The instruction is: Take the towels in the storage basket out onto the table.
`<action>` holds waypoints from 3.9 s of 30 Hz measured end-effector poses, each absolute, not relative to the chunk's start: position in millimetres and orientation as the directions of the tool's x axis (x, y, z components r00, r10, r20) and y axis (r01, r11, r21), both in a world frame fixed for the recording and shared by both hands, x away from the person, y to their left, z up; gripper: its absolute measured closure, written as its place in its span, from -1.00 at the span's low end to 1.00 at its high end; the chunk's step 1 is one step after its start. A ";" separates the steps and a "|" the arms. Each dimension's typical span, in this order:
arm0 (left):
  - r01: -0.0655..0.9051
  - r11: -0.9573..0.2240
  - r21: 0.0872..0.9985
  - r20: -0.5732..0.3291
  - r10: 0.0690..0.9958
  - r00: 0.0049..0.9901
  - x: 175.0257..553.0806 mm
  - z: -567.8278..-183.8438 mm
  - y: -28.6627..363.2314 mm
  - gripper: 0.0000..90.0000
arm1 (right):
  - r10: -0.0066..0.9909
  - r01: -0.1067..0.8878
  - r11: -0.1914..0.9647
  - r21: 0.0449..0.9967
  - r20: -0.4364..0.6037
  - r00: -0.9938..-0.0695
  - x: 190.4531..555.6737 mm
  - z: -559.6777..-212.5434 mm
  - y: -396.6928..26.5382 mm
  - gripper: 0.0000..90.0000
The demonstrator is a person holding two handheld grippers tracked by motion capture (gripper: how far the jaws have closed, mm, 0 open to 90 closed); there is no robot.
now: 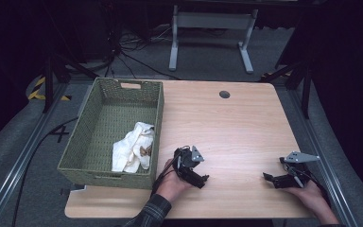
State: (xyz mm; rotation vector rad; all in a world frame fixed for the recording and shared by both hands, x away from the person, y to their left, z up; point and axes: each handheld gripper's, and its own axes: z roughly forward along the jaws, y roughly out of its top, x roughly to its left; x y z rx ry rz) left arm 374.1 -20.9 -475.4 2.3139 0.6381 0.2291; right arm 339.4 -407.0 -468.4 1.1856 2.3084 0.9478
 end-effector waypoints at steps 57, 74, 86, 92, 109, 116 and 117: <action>0.430 -0.622 0.654 0.011 0.576 0.817 377.9 -444.9 -13.0 -0.98 | 0.810 0.561 0.425 0.710 -0.022 -0.586 338.4 -468.1 -407.6 -1.00; 0.439 -0.611 0.659 0.019 0.596 0.803 378.1 -426.8 -14.0 -0.98 | 0.810 0.561 0.424 0.710 -0.021 -0.586 338.3 -468.1 -407.5 -1.00; 0.438 -0.615 0.656 0.019 0.593 0.805 378.9 -411.9 -13.0 -0.99 | 0.810 0.562 0.424 0.710 -0.020 -0.586 338.3 -468.1 -407.4 -1.00; 0.433 -0.608 0.665 0.019 0.594 0.804 378.7 -403.3 -11.1 -0.99 | 0.810 0.560 0.425 0.711 -0.022 -0.587 338.4 -468.2 -407.5 -1.00; 0.410 -0.595 0.692 0.002 0.569 0.822 389.3 -380.3 -0.8 -0.99 | 0.811 0.563 0.423 0.710 -0.020 -0.585 338.3 -468.1 -407.2 -1.00; 0.402 -0.587 0.702 -0.011 0.556 0.831 396.0 -369.8 5.7 -0.99 | 0.811 0.563 0.423 0.710 -0.019 -0.585 338.3 -468.2 -407.1 -1.00; 0.400 -0.586 0.705 -0.010 0.556 0.831 396.5 -368.1 6.7 -0.99 | 0.811 0.562 0.424 0.710 -0.021 -0.585 338.4 -468.2 -407.2 -1.00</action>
